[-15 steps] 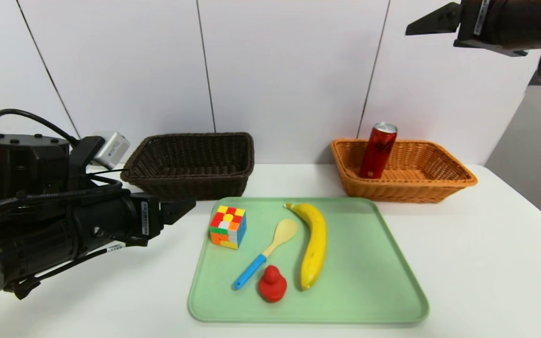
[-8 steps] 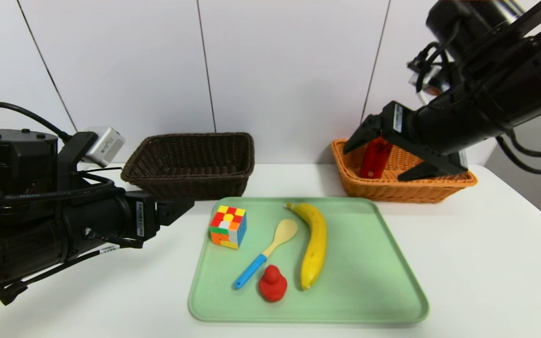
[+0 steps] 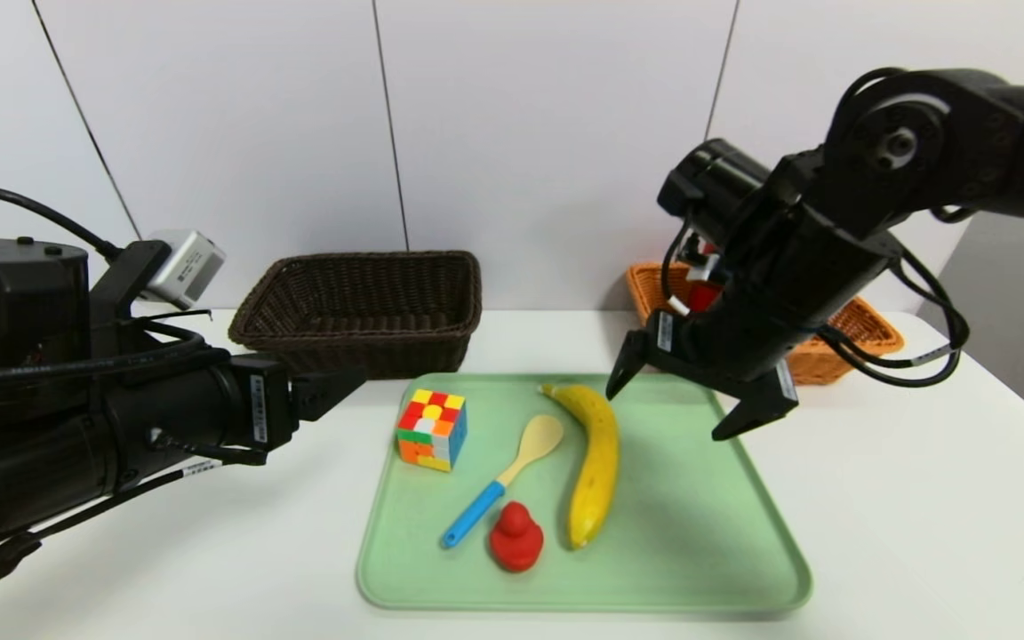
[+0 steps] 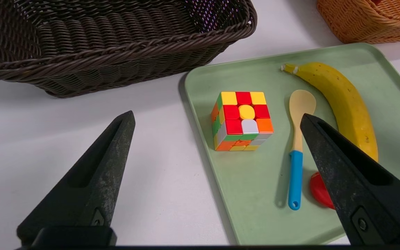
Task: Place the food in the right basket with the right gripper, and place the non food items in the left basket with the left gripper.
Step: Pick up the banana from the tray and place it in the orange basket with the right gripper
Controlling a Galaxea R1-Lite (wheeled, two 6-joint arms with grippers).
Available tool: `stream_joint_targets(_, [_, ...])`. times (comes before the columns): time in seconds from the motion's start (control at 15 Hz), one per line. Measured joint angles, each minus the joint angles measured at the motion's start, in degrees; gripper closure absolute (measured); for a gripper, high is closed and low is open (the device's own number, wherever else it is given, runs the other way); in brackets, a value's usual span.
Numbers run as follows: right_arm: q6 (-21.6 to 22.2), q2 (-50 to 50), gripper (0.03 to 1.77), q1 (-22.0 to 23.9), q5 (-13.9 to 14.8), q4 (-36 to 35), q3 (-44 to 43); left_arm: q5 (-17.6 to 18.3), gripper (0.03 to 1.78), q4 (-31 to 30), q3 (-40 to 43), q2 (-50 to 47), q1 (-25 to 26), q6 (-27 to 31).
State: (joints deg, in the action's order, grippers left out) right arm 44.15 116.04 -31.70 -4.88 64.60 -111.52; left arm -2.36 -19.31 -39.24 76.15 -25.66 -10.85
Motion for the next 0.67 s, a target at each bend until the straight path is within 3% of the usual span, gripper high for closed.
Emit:
stream_joint_targets(0.47, [-0.9,7.1,0.1,-3.7,5.3,-2.3,-0.3,0.6,0.12,0.0,0.5,0.7,0.0,0.0])
stream_joint_targets(0.67, [-1.2,9.1,0.1,-4.6,10.2,-3.6,-0.3,0.5,0.12,0.0,1.0,0.7,0.0,-0.1])
